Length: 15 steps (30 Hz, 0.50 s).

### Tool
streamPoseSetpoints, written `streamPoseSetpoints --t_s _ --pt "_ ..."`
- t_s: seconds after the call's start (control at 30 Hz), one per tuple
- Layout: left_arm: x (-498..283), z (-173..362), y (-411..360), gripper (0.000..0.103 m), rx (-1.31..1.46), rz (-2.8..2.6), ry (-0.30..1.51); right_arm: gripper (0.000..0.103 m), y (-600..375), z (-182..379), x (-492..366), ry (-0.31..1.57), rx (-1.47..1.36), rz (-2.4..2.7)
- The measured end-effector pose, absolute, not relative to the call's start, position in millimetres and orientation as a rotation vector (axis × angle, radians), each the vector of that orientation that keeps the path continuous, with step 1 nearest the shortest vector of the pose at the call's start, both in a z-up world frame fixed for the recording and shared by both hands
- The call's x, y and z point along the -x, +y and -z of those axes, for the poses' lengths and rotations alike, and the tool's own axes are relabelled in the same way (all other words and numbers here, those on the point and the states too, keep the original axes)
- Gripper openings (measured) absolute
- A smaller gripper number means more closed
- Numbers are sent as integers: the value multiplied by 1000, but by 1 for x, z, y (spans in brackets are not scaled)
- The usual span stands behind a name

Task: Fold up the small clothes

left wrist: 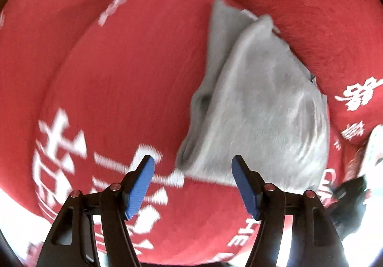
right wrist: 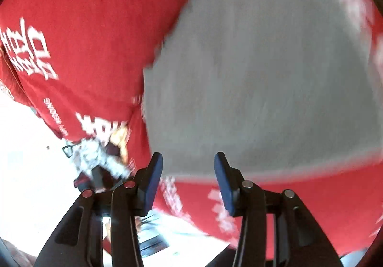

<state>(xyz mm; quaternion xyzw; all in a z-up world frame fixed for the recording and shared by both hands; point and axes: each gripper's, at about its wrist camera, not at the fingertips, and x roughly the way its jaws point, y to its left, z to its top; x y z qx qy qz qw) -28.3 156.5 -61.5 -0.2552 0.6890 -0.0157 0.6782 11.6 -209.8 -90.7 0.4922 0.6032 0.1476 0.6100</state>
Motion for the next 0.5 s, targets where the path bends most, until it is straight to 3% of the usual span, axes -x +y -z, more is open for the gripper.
streamPoseSetpoints --t_s 0.3,0.33,0.37,0.43,0.47,0.5 --pt "36 85 165 65 937 84 1457 49 -107 154 18 1372 -1397 -272" --pt "33 84 166 49 948 87 1436 49 -104 157 16 1358 -1415 -259" --pt "30 85 165 23 937 91 1433 47 -101 160 11 1339 -1440 -245" --pt "24 83 162 18 888 122 1434 18 -92 159 2 1339 -1439 -213" --pt "24 79 161 17 858 142 1426 8 -92 156 -3 1353 -1405 -196" --pt "23 73 158 17 821 165 1417 8 -93 153 -5 1359 -1380 -195"
